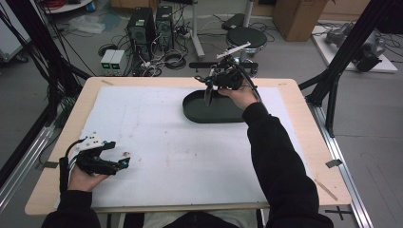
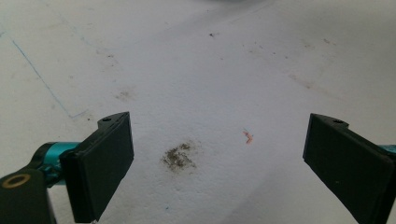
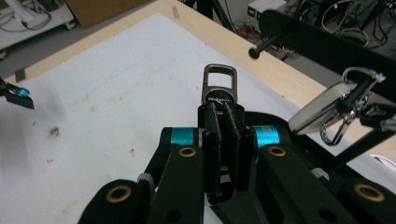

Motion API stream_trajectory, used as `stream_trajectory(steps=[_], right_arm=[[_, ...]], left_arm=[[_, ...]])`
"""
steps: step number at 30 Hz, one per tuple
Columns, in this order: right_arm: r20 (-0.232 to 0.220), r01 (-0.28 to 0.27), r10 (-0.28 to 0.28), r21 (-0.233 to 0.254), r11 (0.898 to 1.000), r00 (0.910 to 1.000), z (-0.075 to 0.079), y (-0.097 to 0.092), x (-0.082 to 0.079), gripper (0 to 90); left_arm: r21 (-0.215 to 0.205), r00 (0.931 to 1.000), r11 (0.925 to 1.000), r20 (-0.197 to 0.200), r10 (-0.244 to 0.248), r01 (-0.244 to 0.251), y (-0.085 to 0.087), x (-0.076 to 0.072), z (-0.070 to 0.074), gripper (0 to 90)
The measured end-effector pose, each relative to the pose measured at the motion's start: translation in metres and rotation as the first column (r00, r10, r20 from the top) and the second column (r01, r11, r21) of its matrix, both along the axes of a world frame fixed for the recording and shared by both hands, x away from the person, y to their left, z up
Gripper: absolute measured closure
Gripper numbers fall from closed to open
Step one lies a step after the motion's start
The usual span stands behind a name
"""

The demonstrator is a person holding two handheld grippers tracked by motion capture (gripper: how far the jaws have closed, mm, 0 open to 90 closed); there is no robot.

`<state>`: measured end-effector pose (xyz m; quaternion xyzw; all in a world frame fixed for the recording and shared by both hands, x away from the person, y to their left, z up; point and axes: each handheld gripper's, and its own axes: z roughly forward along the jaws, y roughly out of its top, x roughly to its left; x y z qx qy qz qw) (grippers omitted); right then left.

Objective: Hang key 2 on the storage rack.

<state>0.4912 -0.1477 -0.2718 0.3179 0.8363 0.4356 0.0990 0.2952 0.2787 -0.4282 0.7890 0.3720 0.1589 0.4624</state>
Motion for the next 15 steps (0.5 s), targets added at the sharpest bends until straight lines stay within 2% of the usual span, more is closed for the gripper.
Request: stream_trajectory(steps=[4,8,15], right_arm=[[0.003,0.030,-0.030,0.009,1.000,0.9995,0.001,-0.001,0.005,86.4],[0.011,0.054,-0.054,0.038,0.998,0.9985,0.000,-0.004,0.010,86.4],[0.039,0.087,-0.089,0.039,0.995,0.9953,-0.004,0.000,0.015,86.4]], left_arm=[[0.001,1.0000,1.0000,0.000,-0.003,0.003,0.000,0.000,0.000,9.0],[-0.003,1.0000,1.0000,0.002,0.002,-0.002,0.000,0.000,0.000,9.0],[-0.008,1.0000,1.0000,0.002,0.003,-0.003,0.000,0.000,0.000,9.0]])
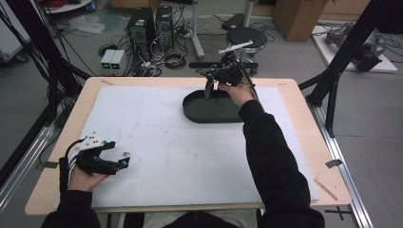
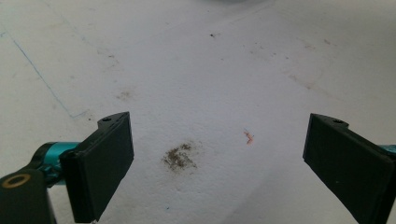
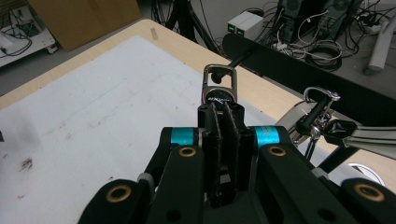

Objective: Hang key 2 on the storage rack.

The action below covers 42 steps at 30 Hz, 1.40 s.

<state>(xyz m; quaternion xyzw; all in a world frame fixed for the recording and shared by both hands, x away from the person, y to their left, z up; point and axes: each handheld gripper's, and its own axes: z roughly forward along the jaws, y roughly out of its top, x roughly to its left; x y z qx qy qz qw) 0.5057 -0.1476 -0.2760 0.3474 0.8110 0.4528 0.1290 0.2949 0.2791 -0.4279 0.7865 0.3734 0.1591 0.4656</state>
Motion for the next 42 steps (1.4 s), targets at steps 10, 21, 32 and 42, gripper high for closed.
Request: stream_trajectory(steps=[10,21,32,42], right_arm=[[0.052,0.025,-0.019,-0.107,0.994,0.9985,-0.010,0.020,0.002,86.3],[0.079,0.048,-0.035,-0.158,0.986,0.9962,-0.019,0.035,0.003,86.0],[0.065,0.086,-0.079,-0.120,0.989,0.9948,-0.027,0.036,0.015,85.7],[0.050,0.094,-0.089,-0.092,0.991,0.9947,-0.034,0.034,0.022,76.7]], left_arm=[[0.000,1.0000,1.0000,0.001,0.001,-0.001,0.000,0.000,0.000,9.0],[-0.003,1.0000,1.0000,0.007,0.002,-0.002,0.001,0.001,0.000,9.0],[-0.001,1.0000,1.0000,0.004,0.002,-0.002,0.001,0.001,0.000,9.0],[-0.004,1.0000,1.0000,0.005,0.002,-0.002,0.002,0.001,0.000,9.0]])
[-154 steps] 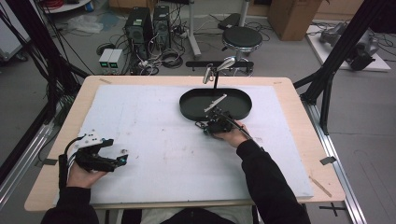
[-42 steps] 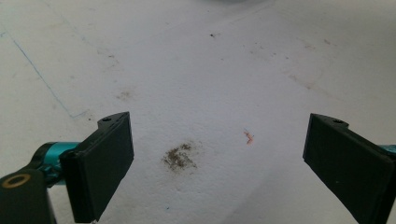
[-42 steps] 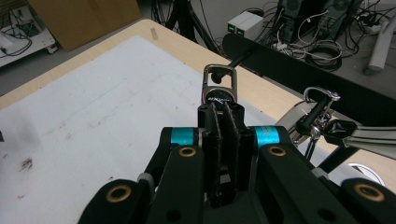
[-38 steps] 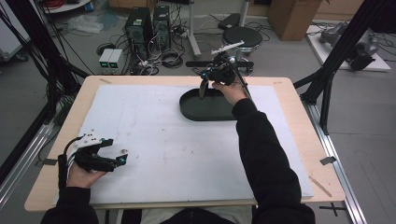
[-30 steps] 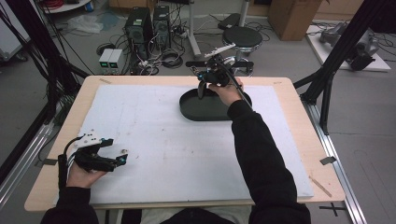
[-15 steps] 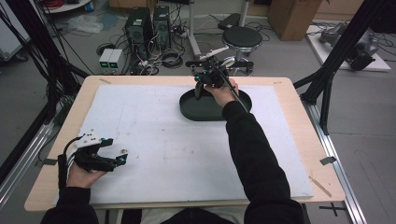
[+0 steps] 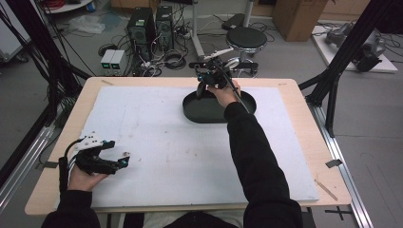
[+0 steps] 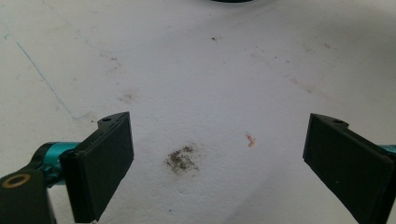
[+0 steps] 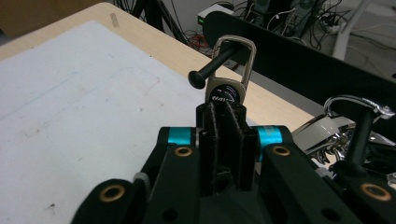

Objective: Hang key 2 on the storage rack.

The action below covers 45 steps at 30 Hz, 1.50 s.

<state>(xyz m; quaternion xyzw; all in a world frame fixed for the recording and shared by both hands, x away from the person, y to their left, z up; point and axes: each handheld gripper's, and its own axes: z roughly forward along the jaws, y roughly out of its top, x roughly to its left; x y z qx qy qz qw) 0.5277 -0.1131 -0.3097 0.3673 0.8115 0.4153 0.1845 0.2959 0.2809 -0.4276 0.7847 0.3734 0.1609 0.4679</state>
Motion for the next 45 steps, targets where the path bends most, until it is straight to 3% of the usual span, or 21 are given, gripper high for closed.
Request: stream_trajectory(steps=[6,10,12,14,16,19,21,26,39,45], right_arm=[[-0.081,-0.045,0.048,0.040,0.998,0.9956,-0.004,-0.009,0.000,44.7],[-0.163,-0.055,0.063,0.050,0.997,0.9847,-0.006,-0.015,-0.001,22.3],[-0.170,-0.052,0.057,0.029,0.998,0.9839,-0.006,-0.016,-0.003,12.1],[-0.174,-0.066,0.068,0.018,0.998,0.9823,-0.005,-0.017,-0.005,9.8],[-0.178,-0.076,0.077,0.009,0.997,0.9810,-0.004,-0.017,-0.008,0.8],[-0.177,-0.074,0.072,-0.007,0.997,0.9815,-0.002,-0.019,-0.011,0.8],[-0.153,-0.068,0.067,-0.001,0.998,0.9859,-0.003,-0.023,-0.014,0.8],[-0.176,-0.053,0.050,-0.013,0.999,0.9832,-0.011,-0.035,-0.021,0.8],[-0.134,-0.034,0.038,0.029,0.999,0.9903,-0.013,-0.071,-0.045,0.8],[-0.124,-0.034,0.037,0.025,0.999,0.9916,-0.014,-0.085,-0.056,0.8]], left_arm=[[-0.010,1.0000,0.9999,0.001,0.000,0.000,0.000,0.000,0.000,9.0],[-0.012,1.0000,0.9999,0.003,0.000,0.000,0.000,-0.001,0.001,9.0],[-0.011,1.0000,0.9999,0.002,0.001,-0.001,0.000,-0.001,0.001,9.0],[-0.009,1.0000,1.0000,0.003,0.003,-0.003,0.000,-0.001,0.001,9.0],[-0.009,1.0000,1.0000,0.004,0.003,-0.003,0.000,-0.001,0.001,9.0],[-0.012,1.0000,0.9999,0.004,0.003,-0.003,0.000,-0.002,0.001,9.0],[-0.012,1.0000,0.9999,0.005,0.005,-0.005,0.000,-0.002,0.001,9.0],[-0.010,1.0000,1.0000,0.004,0.001,-0.001,0.000,-0.002,0.001,9.0],[-0.004,1.0000,1.0000,0.003,0.004,-0.004,-0.001,-0.002,0.001,9.0],[-0.002,1.0000,1.0000,0.002,0.004,-0.004,-0.001,-0.002,0.001,9.0]])
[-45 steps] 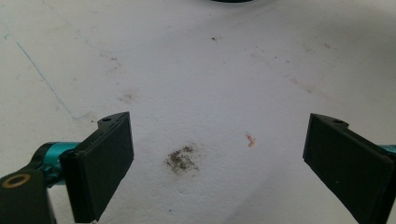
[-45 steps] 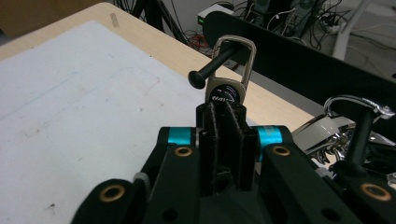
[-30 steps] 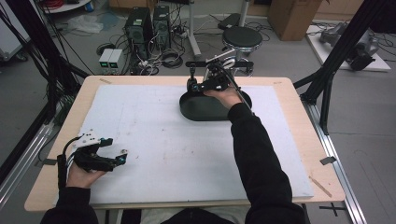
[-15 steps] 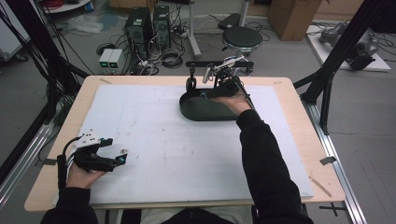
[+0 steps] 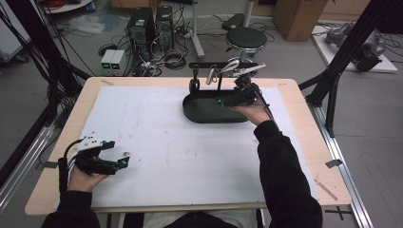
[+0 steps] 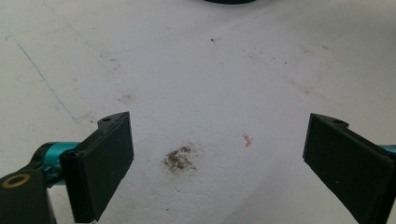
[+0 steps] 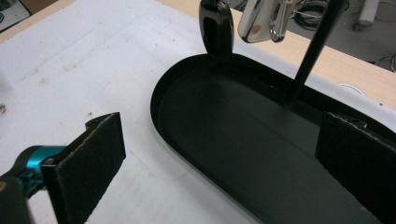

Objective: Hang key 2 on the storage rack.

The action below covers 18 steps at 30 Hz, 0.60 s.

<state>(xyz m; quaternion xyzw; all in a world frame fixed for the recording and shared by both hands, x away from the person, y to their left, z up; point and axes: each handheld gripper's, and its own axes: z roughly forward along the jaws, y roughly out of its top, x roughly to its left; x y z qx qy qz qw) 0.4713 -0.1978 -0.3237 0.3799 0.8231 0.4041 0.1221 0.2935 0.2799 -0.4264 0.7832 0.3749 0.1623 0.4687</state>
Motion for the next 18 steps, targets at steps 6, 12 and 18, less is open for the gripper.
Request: stream_trajectory(steps=[6,12,18], right_arm=[[0.007,0.007,-0.007,-0.003,1.000,1.0000,-0.006,-0.012,-0.011,0.9],[0.014,0.022,-0.023,0.035,0.999,0.9996,-0.012,-0.025,-0.023,0.9],[0.032,0.021,-0.022,0.043,0.999,0.9993,-0.017,-0.037,-0.036,0.8]], left_arm=[[-0.002,1.0000,1.0000,0.000,0.001,-0.001,0.000,0.000,0.000,9.0],[-0.005,1.0000,1.0000,0.001,0.003,-0.003,0.000,0.001,0.000,9.0],[0.000,1.0000,1.0000,-0.003,0.003,-0.003,-0.001,0.001,-0.001,9.0]])
